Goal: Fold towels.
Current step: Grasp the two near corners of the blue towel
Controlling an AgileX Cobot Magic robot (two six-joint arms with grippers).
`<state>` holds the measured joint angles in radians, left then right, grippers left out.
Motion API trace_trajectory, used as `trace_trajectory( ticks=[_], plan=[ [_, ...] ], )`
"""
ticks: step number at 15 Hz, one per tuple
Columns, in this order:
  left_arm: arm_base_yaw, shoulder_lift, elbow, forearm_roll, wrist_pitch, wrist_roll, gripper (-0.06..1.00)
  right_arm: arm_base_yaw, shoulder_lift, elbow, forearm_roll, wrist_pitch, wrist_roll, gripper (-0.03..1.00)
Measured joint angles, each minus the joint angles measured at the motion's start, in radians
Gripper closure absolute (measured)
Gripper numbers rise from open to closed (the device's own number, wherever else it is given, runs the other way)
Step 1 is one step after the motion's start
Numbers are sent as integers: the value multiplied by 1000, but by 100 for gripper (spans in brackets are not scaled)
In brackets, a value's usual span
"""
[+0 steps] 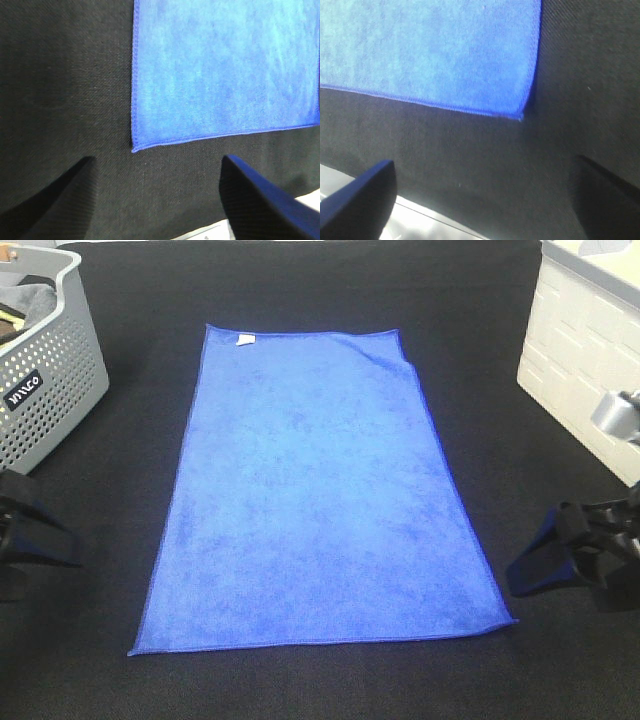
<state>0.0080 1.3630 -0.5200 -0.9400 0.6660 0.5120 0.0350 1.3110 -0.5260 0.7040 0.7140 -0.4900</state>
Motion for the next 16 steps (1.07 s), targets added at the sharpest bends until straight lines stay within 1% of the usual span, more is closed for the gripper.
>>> trace_trajectory(
  ticks=[1,2,4,5,7,8,9,11,12,13,14,15,16],
  plan=[
    [0,70,-1,-77,-16,81,29,0,41,0,41,-16,-39,10],
    [0,121,-1,-130,-28,140,29,0,109,0,120,-28,-123,12],
    [0,218,-2,-229,-55,249,29,0,191,-13,231,-38,-229,15],
    [-5,260,-3,-274,-69,298,29,0,235,-29,269,-40,-270,17],
    [-36,344,-3,-386,-78,406,29,0,311,-72,306,-43,-297,20],
    [-72,397,-4,-473,-86,475,29,1,360,-103,314,-42,-306,21],
    [-93,427,-7,-522,-100,510,29,1,394,-121,314,-42,-313,21],
    [-129,479,-38,-576,-113,551,29,34,454,-148,314,-46,-320,21],
    [-129,479,-38,-576,-113,551,29,34,454,-148,314,-46,-320,21],
    [-144,499,-65,-587,-111,552,29,66,483,-159,315,-52,-320,21],
    [-169,530,-102,-596,-103,552,30,112,528,-175,339,-74,-320,23],
    [-181,549,-122,-599,-95,552,33,123,550,-185,359,-77,-320,25],
    [-187,568,-138,-602,-89,552,38,126,562,-191,381,-82,-313,29]
  ],
)
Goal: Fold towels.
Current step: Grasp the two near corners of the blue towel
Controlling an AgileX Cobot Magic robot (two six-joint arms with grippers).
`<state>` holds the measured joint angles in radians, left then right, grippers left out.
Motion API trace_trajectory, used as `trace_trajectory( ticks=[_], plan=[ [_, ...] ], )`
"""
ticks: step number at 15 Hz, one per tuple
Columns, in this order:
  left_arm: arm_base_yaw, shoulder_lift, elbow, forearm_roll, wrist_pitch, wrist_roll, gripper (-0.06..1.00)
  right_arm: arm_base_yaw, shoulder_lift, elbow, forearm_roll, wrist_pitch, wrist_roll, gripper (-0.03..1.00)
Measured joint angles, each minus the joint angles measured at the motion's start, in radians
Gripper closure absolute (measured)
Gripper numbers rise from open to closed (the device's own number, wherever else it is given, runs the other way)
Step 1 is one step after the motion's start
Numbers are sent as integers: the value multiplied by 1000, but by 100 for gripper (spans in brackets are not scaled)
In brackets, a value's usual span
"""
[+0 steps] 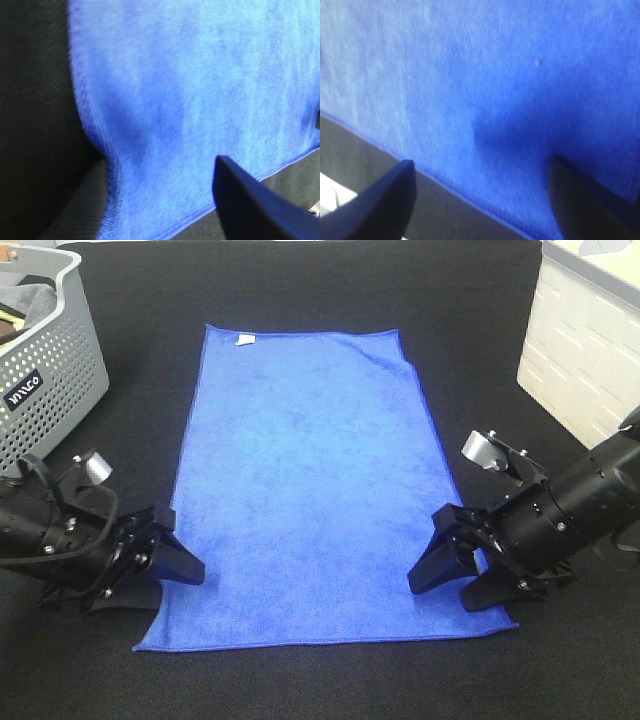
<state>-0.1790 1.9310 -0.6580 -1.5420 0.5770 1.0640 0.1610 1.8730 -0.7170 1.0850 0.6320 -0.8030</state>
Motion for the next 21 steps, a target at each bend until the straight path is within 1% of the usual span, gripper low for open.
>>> trace_trajectory(
  ticks=[1,2,3,4,6,7,8,9,11,12,14,17,18,21],
  plan=[
    [-1,11,-7,-3,2,0,44,0,9,-3,9,-12,2,36],
    [-1,18,-7,-4,-2,0,51,0,12,-4,11,-25,2,43],
    [-1,20,-7,-4,-9,0,59,0,13,-4,12,-32,2,49],
    [-1,22,-7,-2,-12,0,64,0,13,-4,12,-35,2,50],
    [-1,25,-7,-2,-15,0,66,0,3,-6,1,-25,15,33],
    [-1,26,-7,-2,-14,0,66,1,-13,-6,-34,-23,35,24],
    [-1,26,-7,-2,-14,0,66,1,-13,-6,-34,-23,35,24],
    [-2,26,-7,-2,-14,0,66,1,-36,-6,-121,-43,125,17],
    [-4,26,-7,-2,-14,0,66,1,-50,-8,-223,-79,239,16],
    [-4,26,-7,-2,-13,0,66,4,-50,-10,-243,-85,268,16],
    [-4,27,-7,-2,-13,0,66,4,-42,-17,-248,-84,285,17],
    [-4,27,-7,-3,-12,0,66,2,-32,-17,-227,-88,235,28],
    [-4,27,-7,-3,-11,0,66,2,-32,-17,-239,-92,246,29],
    [-4,27,-7,-1,-8,0,66,4,-33,-17,-273,-101,330,26]
  ],
)
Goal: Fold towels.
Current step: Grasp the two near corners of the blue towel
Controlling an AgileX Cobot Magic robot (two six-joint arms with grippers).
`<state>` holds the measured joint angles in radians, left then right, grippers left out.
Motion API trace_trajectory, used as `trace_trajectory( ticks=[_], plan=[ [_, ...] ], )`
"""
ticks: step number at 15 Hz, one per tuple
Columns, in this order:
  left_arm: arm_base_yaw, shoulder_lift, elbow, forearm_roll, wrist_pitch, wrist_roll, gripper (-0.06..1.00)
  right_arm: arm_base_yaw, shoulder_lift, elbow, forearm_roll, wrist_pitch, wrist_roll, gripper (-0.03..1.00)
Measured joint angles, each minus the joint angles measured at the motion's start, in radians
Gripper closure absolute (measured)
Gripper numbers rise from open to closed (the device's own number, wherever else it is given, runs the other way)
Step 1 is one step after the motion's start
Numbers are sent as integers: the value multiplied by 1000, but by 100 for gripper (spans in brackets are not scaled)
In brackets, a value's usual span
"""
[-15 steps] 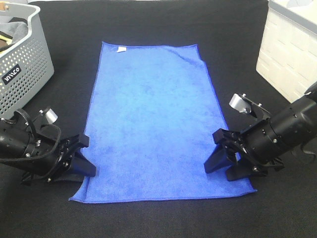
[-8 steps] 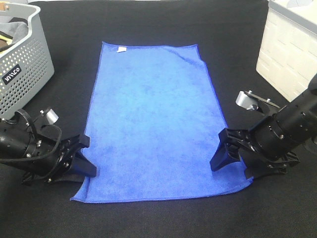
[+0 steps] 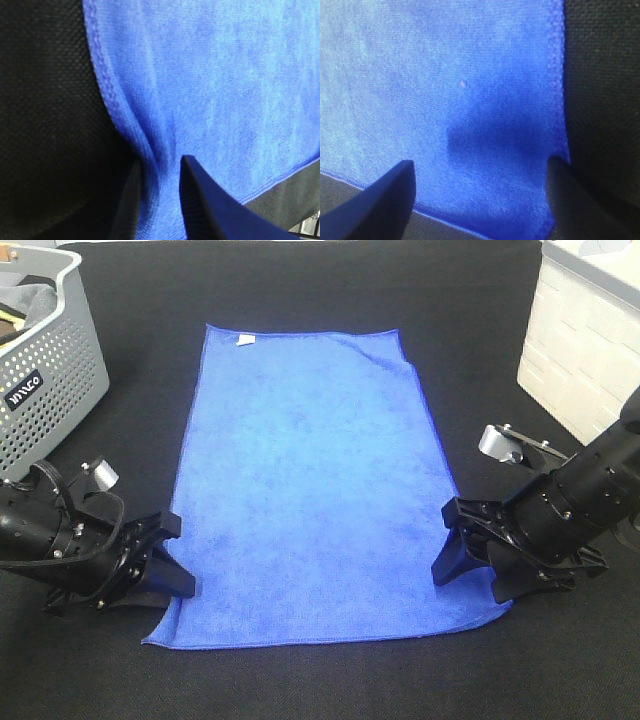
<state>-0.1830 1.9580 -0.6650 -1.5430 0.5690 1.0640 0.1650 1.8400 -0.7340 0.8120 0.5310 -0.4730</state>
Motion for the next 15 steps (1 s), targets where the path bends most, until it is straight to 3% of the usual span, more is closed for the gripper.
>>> trace_trajectory(
  ticks=[9,15],
  plan=[
    [0,1,0,7,7,0,66,1,-3,-7,-13,0,39,25],
    [0,1,0,8,10,0,65,-2,-76,-11,-140,-42,59,21]
  ],
)
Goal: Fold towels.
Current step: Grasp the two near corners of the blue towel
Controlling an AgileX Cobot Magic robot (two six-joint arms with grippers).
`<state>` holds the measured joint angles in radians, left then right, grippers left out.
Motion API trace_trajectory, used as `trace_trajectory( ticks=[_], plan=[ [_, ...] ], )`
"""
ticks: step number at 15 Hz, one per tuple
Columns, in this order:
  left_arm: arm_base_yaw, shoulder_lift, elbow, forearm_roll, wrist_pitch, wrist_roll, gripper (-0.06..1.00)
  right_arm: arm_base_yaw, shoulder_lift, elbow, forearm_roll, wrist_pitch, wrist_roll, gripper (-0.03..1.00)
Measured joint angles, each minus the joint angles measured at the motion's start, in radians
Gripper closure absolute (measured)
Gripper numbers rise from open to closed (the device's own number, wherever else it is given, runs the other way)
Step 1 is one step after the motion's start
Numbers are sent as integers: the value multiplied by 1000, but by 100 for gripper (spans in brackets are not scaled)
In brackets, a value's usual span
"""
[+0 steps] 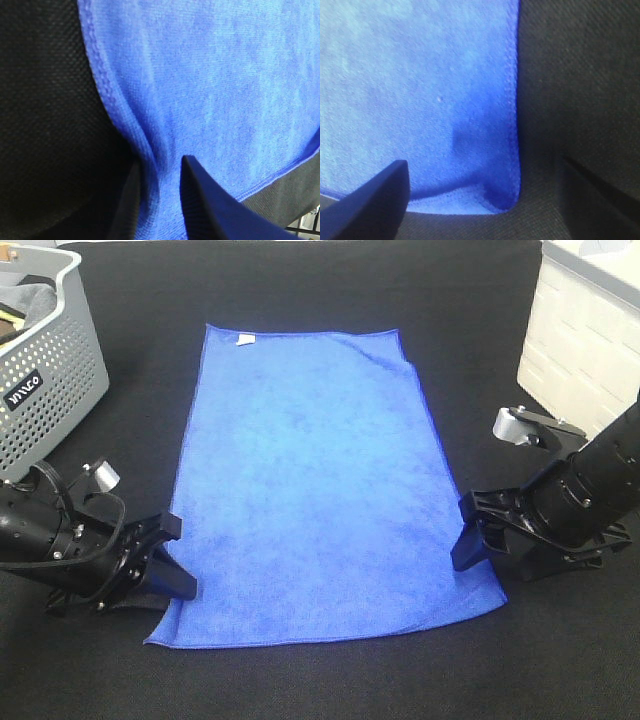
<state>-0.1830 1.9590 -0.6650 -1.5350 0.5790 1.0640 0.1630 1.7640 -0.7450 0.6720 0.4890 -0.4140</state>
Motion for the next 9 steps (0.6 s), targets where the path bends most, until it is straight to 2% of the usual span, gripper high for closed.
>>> trace_trajectory(
  ticks=[4,5,7,9],
  plan=[
    [0,1,0,1,2,0,65,-2,61,-4,22,9,-10,21],
    [0,1,0,1,2,0,65,-5,68,-8,57,20,-45,22],
    [0,1,0,1,2,0,65,-1,88,-10,190,38,-166,25],
    [0,1,0,0,4,0,65,24,108,-10,302,53,-245,34]
  ],
)
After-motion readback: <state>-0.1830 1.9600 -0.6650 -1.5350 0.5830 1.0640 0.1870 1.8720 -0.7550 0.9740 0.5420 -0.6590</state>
